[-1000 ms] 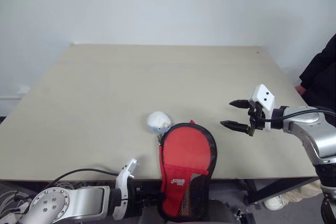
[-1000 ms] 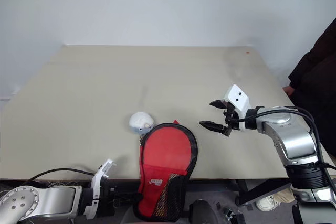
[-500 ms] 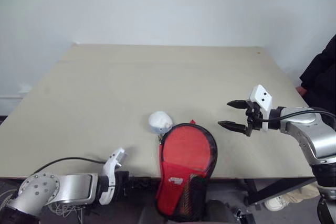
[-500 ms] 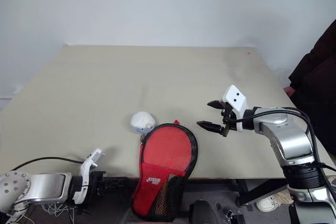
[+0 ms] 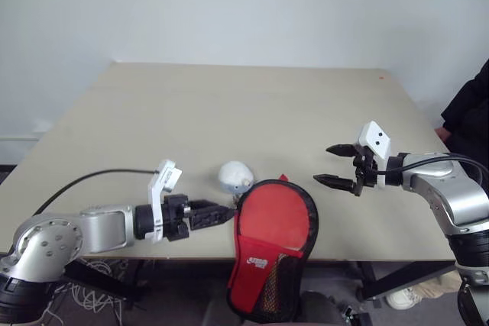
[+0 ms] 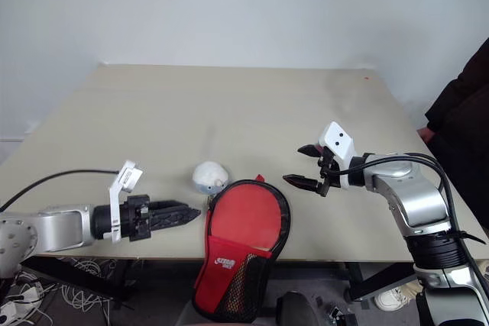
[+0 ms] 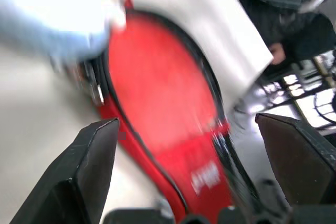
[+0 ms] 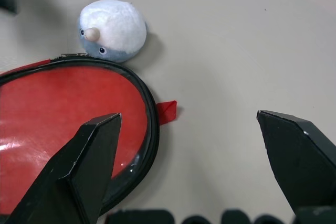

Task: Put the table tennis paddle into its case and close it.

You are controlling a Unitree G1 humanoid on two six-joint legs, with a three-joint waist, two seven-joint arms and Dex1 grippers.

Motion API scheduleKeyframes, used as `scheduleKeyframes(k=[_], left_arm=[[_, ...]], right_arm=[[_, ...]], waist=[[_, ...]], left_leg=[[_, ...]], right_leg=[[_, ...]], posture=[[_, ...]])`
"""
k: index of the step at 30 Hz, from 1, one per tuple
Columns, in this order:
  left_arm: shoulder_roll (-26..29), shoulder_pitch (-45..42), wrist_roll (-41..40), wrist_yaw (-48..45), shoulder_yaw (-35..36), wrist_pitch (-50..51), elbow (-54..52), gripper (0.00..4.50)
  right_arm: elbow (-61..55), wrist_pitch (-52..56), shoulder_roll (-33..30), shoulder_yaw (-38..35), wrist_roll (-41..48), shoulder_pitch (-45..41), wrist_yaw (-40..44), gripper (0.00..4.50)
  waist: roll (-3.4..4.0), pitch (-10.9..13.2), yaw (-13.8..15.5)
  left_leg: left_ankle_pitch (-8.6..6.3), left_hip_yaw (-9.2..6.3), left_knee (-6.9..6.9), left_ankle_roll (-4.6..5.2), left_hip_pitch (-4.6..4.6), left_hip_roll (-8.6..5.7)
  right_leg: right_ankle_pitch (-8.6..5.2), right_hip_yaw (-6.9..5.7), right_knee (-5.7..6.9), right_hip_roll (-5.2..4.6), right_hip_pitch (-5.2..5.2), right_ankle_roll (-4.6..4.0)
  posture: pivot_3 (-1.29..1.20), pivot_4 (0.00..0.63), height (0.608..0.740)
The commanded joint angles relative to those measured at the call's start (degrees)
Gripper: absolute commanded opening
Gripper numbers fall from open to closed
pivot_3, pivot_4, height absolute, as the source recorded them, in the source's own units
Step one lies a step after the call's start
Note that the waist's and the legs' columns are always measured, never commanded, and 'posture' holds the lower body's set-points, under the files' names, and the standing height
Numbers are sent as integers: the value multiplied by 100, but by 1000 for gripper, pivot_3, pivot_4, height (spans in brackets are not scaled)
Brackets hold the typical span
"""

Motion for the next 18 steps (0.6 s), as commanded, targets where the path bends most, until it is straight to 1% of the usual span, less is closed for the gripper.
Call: scheduleKeyframes(k=[1,5,9,13,18], left_arm=[[-318,-303,1534,-436,-697,-714,-456,4438],[-895,-468,2789,-746,-1522,-1305,-433,4438],[-1389,-512,3353,-954,-1862,-1492,-152,4438],[-1634,-415,4040,-1208,-2193,-1818,138,4438],[-1853,-276,4731,-1457,-2411,-2281,439,4438]], right_arm=[[64,-147,80,-42,-54,-333,-12,4500],[398,-268,293,58,-167,-713,-67,4500],[759,-336,602,189,-293,-1125,-151,4500],[1220,-434,963,392,-434,-1513,-199,4500],[1859,-657,1467,610,-651,-1907,-256,4500]], waist=[[0,-1,-2],[1,0,-9],[1,-1,-11],[2,-1,-20],[5,-2,-19]], left_leg=[[0,1,0,0,0,-1],[1,3,2,2,3,-1],[6,0,11,10,3,0],[15,0,16,23,4,1],[20,-1,20,28,3,1]], right_leg=[[1,1,-1,0,7,0],[3,6,-2,3,11,3],[8,5,3,6,14,7],[18,6,4,5,16,12],[27,5,4,5,16,11]], posture=[[0,0,725],[0,0,725],[0,0,725],[0,0,725],[0,0,725]])
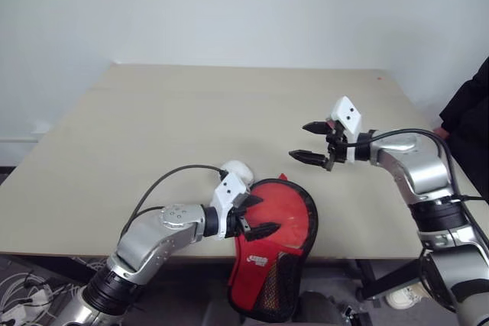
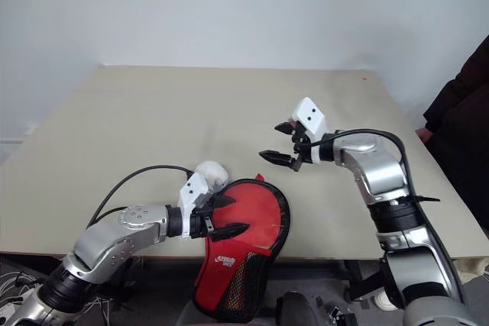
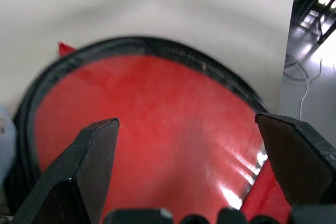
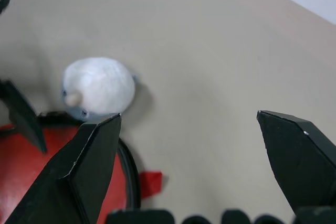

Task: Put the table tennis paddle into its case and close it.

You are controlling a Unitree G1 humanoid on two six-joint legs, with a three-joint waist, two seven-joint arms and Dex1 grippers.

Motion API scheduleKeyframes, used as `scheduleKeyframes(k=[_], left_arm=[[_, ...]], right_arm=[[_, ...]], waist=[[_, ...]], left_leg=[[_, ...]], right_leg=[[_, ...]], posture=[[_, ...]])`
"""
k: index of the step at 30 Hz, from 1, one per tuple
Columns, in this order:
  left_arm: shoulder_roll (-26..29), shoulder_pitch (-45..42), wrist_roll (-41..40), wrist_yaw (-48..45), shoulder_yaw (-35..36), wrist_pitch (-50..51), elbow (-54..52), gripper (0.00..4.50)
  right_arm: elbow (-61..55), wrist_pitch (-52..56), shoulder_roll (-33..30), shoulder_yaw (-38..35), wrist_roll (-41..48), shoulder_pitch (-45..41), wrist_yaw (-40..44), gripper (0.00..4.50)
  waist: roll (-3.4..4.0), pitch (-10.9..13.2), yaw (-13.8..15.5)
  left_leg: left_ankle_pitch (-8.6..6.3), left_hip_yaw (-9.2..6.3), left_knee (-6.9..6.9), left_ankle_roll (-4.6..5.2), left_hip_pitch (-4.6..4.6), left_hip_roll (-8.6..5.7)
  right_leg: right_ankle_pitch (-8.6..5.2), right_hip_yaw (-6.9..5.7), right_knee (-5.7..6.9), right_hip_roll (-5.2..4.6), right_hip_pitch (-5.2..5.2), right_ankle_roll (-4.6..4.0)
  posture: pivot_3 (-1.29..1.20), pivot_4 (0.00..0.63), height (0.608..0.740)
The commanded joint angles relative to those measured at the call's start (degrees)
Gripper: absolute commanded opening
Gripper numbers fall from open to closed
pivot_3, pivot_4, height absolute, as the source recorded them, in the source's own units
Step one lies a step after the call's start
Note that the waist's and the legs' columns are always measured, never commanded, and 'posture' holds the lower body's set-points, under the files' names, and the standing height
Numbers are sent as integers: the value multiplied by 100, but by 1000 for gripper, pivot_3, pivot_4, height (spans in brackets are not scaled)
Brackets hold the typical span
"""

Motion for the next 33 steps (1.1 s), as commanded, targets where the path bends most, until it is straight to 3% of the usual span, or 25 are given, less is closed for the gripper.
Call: scheduleKeyframes(k=[1,11,18,24,29,33], left_arm=[[-188,52,487,-186,-86,-429,143,4438],[-886,158,1366,-244,-171,-1202,735,4438],[-1208,111,1530,-430,-105,-1326,937,2972],[-1194,173,1683,-645,-191,-1372,848,1223],[-1137,278,1894,-716,-212,-1477,858,39],[-1102,368,2061,-739,-229,-1536,870,39]], right_arm=[[434,-302,317,90,-195,-416,-58,4500],[1932,-797,1446,400,-591,-1163,-82,4500],[2367,-981,1836,509,-750,-1313,1,4500],[2522,-976,2101,643,-880,-1291,122,4500],[2619,-938,2265,731,-942,-1287,211,4500],[2748,-973,2375,799,-1020,-1304,254,4500]], waist=[[2,0,2],[8,-5,-1],[11,-7,-6],[12,-7,-13],[13,-7,-15],[13,-8,-15]], left_leg=[[0,1,0,0,0,0],[4,2,2,1,-1,0],[6,2,12,1,0,0],[11,1,23,-6,-2,0],[22,1,24,-10,0,3],[22,1,23,-10,0,5]], right_leg=[[0,0,0,0,-1,0],[4,0,18,-1,-5,-1],[5,0,30,-2,-6,-2],[2,3,83,-1,-30,-5],[7,2,87,-1,-41,-12],[10,1,88,-1,-47,-17]], posture=[[0,0,725],[0,0,725],[0,0,725],[0,0,725],[0,0,725],[0,0,725]])
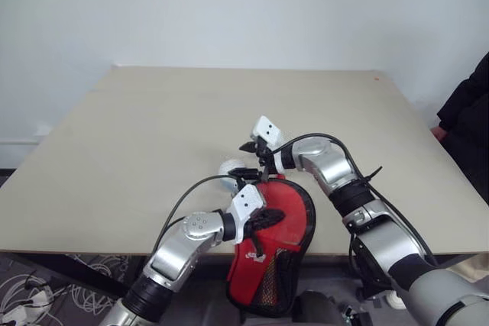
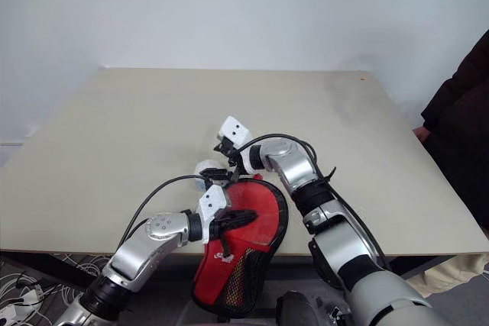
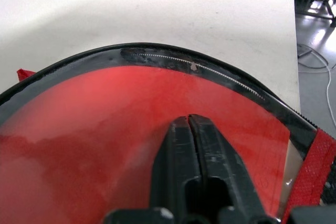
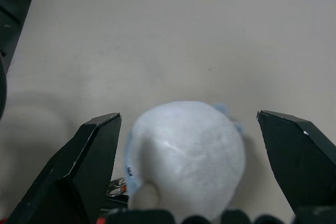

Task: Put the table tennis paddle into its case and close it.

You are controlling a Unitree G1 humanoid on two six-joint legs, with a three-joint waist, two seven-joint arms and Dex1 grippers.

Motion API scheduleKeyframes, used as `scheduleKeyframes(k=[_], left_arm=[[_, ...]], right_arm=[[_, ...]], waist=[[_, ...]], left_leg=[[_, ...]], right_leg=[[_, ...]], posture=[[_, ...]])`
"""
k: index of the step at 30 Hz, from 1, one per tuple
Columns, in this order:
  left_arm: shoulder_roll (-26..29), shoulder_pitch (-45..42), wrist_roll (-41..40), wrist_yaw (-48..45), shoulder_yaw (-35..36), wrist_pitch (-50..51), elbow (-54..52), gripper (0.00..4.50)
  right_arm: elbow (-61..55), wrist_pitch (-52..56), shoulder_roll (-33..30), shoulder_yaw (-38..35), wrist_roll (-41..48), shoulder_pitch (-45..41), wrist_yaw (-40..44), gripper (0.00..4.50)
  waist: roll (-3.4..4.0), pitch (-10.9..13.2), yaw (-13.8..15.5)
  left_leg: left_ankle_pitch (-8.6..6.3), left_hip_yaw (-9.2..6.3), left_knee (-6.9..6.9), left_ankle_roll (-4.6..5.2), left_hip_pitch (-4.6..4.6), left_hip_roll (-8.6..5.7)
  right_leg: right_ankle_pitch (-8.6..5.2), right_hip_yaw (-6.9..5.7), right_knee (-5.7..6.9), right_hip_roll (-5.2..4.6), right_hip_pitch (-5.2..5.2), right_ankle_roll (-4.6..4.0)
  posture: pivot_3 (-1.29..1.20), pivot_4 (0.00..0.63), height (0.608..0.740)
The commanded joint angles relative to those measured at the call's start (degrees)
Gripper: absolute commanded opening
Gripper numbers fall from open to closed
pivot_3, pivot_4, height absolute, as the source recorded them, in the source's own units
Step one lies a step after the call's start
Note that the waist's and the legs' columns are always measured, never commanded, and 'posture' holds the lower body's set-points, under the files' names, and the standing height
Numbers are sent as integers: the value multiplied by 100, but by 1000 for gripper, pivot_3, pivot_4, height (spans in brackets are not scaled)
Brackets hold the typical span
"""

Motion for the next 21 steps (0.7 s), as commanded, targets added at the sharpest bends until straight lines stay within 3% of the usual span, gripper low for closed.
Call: scheduleKeyframes(k=[1,21], left_arm=[[75,118,186,-61,-66,-11,-25,39],[-107,268,511,48,14,-581,414,39]], right_arm=[[82,-110,85,-25,-82,-209,45,4500],[1190,-416,545,-151,-456,-524,-331,4500]], waist=[[0,-1,-1],[17,-15,-1]], left_leg=[[0,1,-1,0,0,0],[0,3,-5,0,2,3]], right_leg=[[0,0,0,0,0,0],[2,-1,0,0,-3,-2]], posture=[[0,0,725],[0,0,725]])
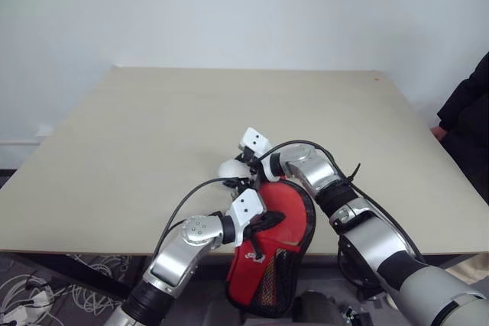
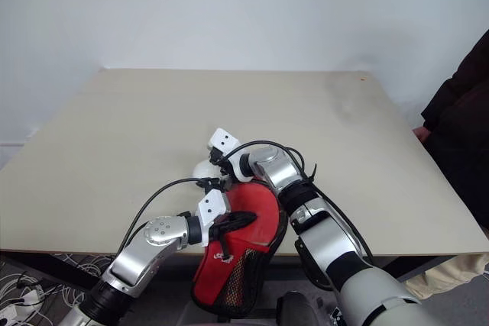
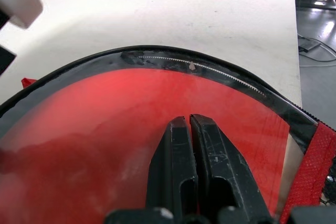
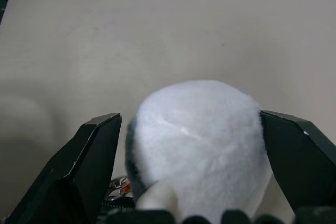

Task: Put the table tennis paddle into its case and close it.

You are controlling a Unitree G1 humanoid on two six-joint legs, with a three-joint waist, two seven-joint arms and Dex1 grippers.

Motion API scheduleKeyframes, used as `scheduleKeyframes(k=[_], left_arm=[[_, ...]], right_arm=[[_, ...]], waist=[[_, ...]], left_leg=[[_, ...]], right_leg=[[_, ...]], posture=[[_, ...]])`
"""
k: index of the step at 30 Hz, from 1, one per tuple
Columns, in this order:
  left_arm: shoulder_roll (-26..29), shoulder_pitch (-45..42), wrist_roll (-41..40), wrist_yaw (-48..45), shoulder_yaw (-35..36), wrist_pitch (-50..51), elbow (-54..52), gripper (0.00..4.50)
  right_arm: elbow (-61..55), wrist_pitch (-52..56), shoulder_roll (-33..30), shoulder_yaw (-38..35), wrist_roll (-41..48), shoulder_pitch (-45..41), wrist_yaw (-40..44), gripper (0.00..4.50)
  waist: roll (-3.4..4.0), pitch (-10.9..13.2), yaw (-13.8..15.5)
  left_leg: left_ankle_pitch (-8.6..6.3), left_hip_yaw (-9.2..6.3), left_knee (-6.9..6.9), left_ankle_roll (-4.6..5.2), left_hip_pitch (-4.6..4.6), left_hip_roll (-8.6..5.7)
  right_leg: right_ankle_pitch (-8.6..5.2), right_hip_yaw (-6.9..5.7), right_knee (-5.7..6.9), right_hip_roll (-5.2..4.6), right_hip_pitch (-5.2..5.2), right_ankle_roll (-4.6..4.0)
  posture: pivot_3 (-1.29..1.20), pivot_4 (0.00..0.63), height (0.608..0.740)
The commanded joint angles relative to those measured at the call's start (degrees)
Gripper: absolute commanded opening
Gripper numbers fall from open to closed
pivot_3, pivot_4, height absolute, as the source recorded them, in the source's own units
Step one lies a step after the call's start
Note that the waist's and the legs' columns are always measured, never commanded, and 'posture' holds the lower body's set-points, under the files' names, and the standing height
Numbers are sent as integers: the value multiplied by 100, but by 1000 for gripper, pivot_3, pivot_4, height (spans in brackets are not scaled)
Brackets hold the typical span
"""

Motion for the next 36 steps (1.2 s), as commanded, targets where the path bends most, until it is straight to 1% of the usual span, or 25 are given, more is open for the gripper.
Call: scheduleKeyframes(k=[1,4,8,12,19,26,29,31,36], left_arm=[[-46,119,237,64,-14,-176,384,39],[-88,145,197,11,-2,-204,499,39],[-174,154,-33,-88,87,139,527,39],[-150,126,-149,-152,149,576,354,39],[-51,-6,-163,-240,120,1151,-3,39],[-16,-96,-111,-318,99,1309,-18,39],[-1,-101,-109,-331,98,1348,-34,0],[9,-103,-112,-343,99,1369,-44,0],[5,-121,-113,-344,105,1405,-43,0]], right_arm=[[73,-148,66,-145,-42,-269,-85,4500],[144,-146,106,-184,-58,-306,-129,4500],[232,-105,148,-218,-81,-353,-164,4500],[280,-99,174,-228,-104,-381,-180,4500],[393,-126,227,-255,-133,-435,-238,4500],[608,-118,286,-281,-202,-552,-304,4500],[706,-115,288,-259,-263,-595,-319,3966],[772,-126,287,-250,-294,-628,-316,3384],[956,-167,286,-263,-379,-731,-357,2141]], waist=[[9,-8,0],[22,-17,1],[29,-23,1],[30,-26,-3],[32,-28,-4],[32,-27,-66],[32,-27,-112],[32,-27,-125],[32,-27,-127]], left_leg=[[0,0,0,0,0,0],[0,-1,0,0,1,0],[0,-2,-1,0,2,1],[0,-2,-1,0,4,2],[0,-4,-2,0,4,2],[0,-5,-3,0,2,2],[0,-5,-3,0,3,2],[0,-7,-3,0,5,2],[0,-10,-3,0,5,1]], right_leg=[[0,0,0,0,0,0],[0,-1,0,0,0,-1],[3,-4,1,0,0,-4],[4,-5,2,0,-1,-5],[4,-4,3,4,-1,-7],[4,-4,2,4,0,-7],[4,-4,2,3,-1,-7],[4,-5,2,3,0,-7],[4,-5,2,3,-1,-7]], posture=[[0,0,725],[0,0,725],[0,0,725],[0,0,725],[0,0,725],[0,0,725],[0,0,725],[0,0,725],[0,0,725]])
